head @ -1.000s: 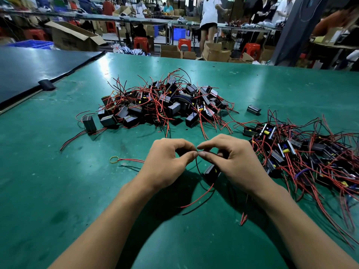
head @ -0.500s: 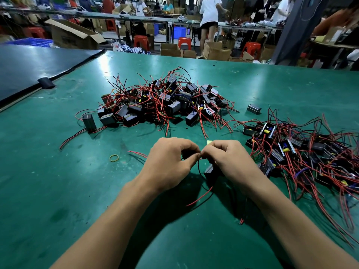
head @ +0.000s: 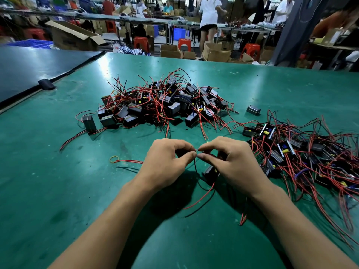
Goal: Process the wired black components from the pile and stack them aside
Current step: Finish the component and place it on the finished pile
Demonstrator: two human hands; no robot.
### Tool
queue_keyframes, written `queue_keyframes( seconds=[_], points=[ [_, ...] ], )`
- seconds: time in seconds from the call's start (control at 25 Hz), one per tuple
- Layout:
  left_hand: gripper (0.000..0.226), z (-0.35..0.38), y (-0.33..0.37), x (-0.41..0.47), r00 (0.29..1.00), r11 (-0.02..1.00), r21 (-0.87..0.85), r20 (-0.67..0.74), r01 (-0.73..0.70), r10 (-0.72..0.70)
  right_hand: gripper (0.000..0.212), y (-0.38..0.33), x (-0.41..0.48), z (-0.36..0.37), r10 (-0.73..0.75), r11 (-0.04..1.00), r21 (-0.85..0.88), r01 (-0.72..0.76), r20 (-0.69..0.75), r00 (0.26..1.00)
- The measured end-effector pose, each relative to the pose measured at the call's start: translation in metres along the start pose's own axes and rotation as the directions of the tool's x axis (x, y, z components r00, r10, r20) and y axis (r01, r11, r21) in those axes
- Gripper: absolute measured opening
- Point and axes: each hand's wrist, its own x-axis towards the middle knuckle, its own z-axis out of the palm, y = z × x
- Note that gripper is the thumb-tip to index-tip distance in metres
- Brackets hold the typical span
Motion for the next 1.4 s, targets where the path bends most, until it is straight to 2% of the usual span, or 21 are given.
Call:
queue_keyframes(
  seconds=[0.08, 0.12, 0.2, 0.24, 0.32, 0.36, 0.4, 0.44, 0.48, 0.56, 0.64, 0.72, 0.8, 0.88, 0.96, 1.0, 1.12, 1.2, 1.28, 1.32, 1.4],
  points=[
    [0.003, 0.001, 0.000, -0.001, 1.000, 1.000, 0.004, 0.003, -0.025, 0.025, 0.007, -0.001, 0.000, -0.001, 0.012, 0.999, 0.031, -0.012, -0.007, 1.000],
    [0.003, 0.001, 0.000, -0.001, 0.999, 0.999, 0.007, 0.000, -0.044, 0.044, 0.004, -0.001, 0.000, -0.001, 0.072, 0.996, 0.061, -0.072, 0.003, 0.997],
    [0.007, 0.001, 0.001, -0.002, 0.994, 0.994, 0.029, -0.017, -0.105, 0.105, 0.012, -0.005, 0.001, -0.001, 0.288, 0.939, 0.166, -0.300, 0.091, 0.953],
    [0.009, 0.001, 0.002, -0.001, 0.990, 0.990, 0.041, -0.025, -0.137, 0.138, 0.014, -0.007, 0.002, 0.000, 0.408, 0.852, 0.286, -0.439, 0.165, 0.898],
    [0.010, 0.001, 0.004, -0.001, 0.984, 0.983, 0.048, -0.033, -0.175, 0.177, 0.016, -0.012, 0.007, 0.001, 0.591, 0.507, 0.545, -0.667, 0.344, 0.730],
    [0.009, 0.002, 0.005, -0.001, 0.983, 0.983, 0.048, -0.033, -0.178, 0.180, 0.014, -0.015, 0.008, 0.001, 0.634, 0.358, 0.596, -0.719, 0.410, 0.656],
    [0.008, 0.002, 0.004, -0.001, 0.985, 0.985, 0.044, -0.034, -0.169, 0.170, 0.013, -0.015, 0.008, 0.000, 0.646, 0.299, 0.604, -0.738, 0.441, 0.623],
    [0.007, 0.002, 0.004, -0.001, 0.989, 0.989, 0.031, -0.036, -0.145, 0.146, 0.014, -0.015, 0.007, -0.001, 0.637, 0.320, 0.600, -0.733, 0.437, 0.635],
    [0.005, 0.002, 0.003, -0.001, 0.993, 0.994, 0.011, -0.037, -0.112, 0.112, 0.014, -0.014, 0.005, -0.001, 0.613, 0.411, 0.587, -0.698, 0.389, 0.688],
    [0.003, 0.000, 0.001, 0.000, 0.998, 0.999, -0.018, -0.034, -0.049, 0.048, 0.010, -0.012, 0.002, -0.003, 0.509, 0.706, 0.471, -0.529, 0.182, 0.841],
    [0.003, -0.001, 0.001, 0.001, 1.000, 0.999, -0.028, -0.016, -0.024, 0.024, 0.015, -0.007, -0.001, -0.002, 0.287, 0.923, 0.266, -0.280, 0.011, 0.958],
    [0.004, -0.003, 0.002, 0.001, 1.000, 0.999, -0.035, 0.007, -0.016, 0.016, 0.015, -0.001, -0.002, 0.001, 0.065, 0.995, 0.080, -0.063, -0.029, 0.997],
    [0.005, -0.004, 0.003, 0.001, 1.000, 0.999, -0.037, 0.028, -0.011, 0.012, 0.013, 0.003, -0.003, 0.003, -0.029, 1.000, -0.005, 0.029, -0.041, 0.999],
    [0.005, -0.006, 0.004, 0.001, 0.999, 0.999, -0.047, 0.044, -0.003, 0.005, 0.009, 0.004, -0.003, 0.002, -0.036, 0.999, -0.016, 0.035, -0.060, 0.998],
    [0.004, -0.006, 0.005, 0.001, 0.999, 0.998, -0.067, 0.041, 0.007, -0.004, 0.002, -0.001, -0.003, 0.002, 0.049, 0.998, 0.039, -0.046, -0.073, 0.996],
    [0.004, -0.005, 0.005, 0.001, 1.000, 0.997, -0.076, 0.028, 0.008, -0.006, 0.005, -0.004, -0.002, 0.003, 0.153, 0.985, 0.087, -0.147, -0.064, 0.986],
    [0.003, -0.002, 0.005, 0.000, 1.000, 0.998, -0.060, -0.009, -0.030, 0.029, 0.015, -0.011, 0.002, 0.005, 0.501, 0.820, 0.258, -0.511, 0.108, 0.859],
    [0.002, 0.001, 0.005, -0.002, 0.998, 0.997, -0.036, -0.018, -0.062, 0.061, 0.017, -0.015, 0.005, 0.007, 0.609, 0.613, 0.462, -0.641, 0.240, 0.756],
    [0.003, 0.004, 0.004, -0.003, 0.995, 0.996, 0.003, -0.032, -0.092, 0.092, 0.012, -0.018, 0.007, 0.006, 0.654, 0.396, 0.599, -0.696, 0.348, 0.672],
    [0.004, 0.005, 0.004, -0.002, 0.994, 0.994, 0.018, -0.043, -0.103, 0.104, 0.013, -0.018, 0.007, 0.005, 0.655, 0.359, 0.609, -0.707, 0.375, 0.656],
    [0.004, 0.005, 0.001, -0.001, 0.995, 0.997, -0.005, -0.062, -0.081, 0.080, 0.019, -0.013, 0.005, 0.002, 0.628, 0.441, 0.574, -0.690, 0.351, 0.694]
  ],
)
